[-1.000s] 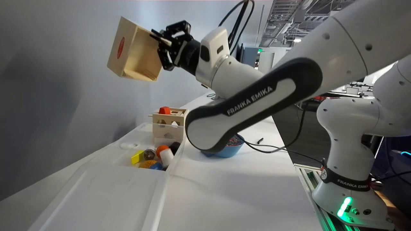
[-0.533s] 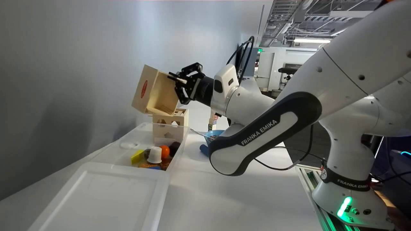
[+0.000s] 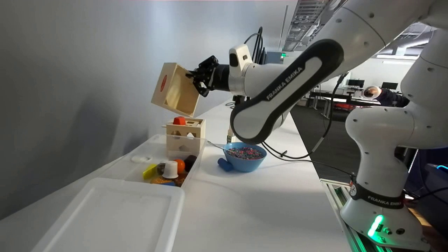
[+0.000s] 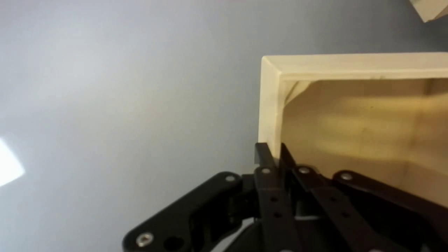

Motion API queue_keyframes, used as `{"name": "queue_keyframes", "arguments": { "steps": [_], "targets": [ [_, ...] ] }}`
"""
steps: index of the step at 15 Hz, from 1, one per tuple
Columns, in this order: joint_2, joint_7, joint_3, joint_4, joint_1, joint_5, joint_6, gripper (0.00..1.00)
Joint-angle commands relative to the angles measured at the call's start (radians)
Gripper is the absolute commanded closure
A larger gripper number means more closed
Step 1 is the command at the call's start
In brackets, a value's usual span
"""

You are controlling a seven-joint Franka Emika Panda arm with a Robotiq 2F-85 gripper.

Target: Remove the white lid from the clear container then place the objects in the wooden box into the container.

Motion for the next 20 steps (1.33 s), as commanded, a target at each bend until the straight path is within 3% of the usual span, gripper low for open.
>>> {"name": "queue_keyframes", "arguments": {
  "steps": [1, 6, 9, 10, 11, 12, 20],
  "targets": [
    [-0.152, -0.229, -0.258, 0.045, 0.258, 0.021, -0.259, 0.98],
    [-0.066, -0.331, -0.634, 0.086, 0.633, 0.087, -0.712, 0.98],
    [0.009, -0.319, -0.862, 0.049, 0.860, 0.035, -0.966, 0.98],
    [0.047, -0.298, -0.918, 0.031, 0.904, -0.012, -1.053, 0.98],
    [0.082, -0.301, -0.851, 0.065, 0.814, -0.015, -1.139, 0.98],
    [0.125, -0.304, -0.901, 0.068, 0.841, -0.025, -1.223, 0.98],
    [0.282, -0.395, -1.051, 0.146, 0.815, -0.187, -1.866, 0.98]
  ]
}}
